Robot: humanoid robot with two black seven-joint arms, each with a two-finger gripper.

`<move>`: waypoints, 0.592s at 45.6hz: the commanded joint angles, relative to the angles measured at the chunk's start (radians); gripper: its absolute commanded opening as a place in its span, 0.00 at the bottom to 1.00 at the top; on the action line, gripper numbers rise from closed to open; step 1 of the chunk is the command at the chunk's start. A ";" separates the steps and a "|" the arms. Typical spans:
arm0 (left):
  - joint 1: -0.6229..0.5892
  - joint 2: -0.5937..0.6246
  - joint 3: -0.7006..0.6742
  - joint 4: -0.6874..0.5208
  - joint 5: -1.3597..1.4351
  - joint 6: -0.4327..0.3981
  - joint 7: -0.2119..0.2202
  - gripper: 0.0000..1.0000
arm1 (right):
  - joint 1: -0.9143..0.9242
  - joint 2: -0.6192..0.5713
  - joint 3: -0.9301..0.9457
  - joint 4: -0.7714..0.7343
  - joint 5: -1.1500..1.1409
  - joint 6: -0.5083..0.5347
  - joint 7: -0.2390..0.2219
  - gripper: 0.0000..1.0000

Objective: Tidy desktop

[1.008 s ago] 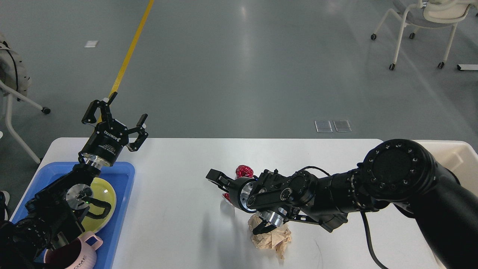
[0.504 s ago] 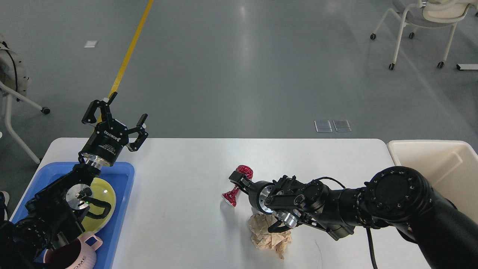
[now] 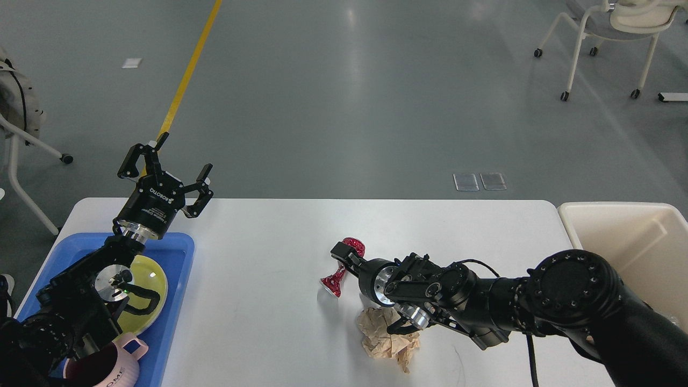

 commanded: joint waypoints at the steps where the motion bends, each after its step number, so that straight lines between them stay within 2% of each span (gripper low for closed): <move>1: 0.000 0.000 0.000 0.000 0.000 0.000 0.000 1.00 | 0.025 0.009 -0.006 0.012 -0.015 0.046 -0.003 1.00; 8: 0.000 0.000 0.000 0.000 0.000 0.000 0.000 1.00 | 0.175 -0.032 -0.064 0.047 -0.029 0.278 -0.012 1.00; 18: 0.000 0.000 0.000 0.000 0.000 0.000 0.000 1.00 | 0.500 -0.273 -0.319 0.179 -0.173 0.655 -0.011 1.00; 27: 0.000 0.000 0.000 0.000 0.000 0.000 0.000 1.00 | 0.837 -0.497 -0.391 0.330 -0.441 0.934 -0.009 1.00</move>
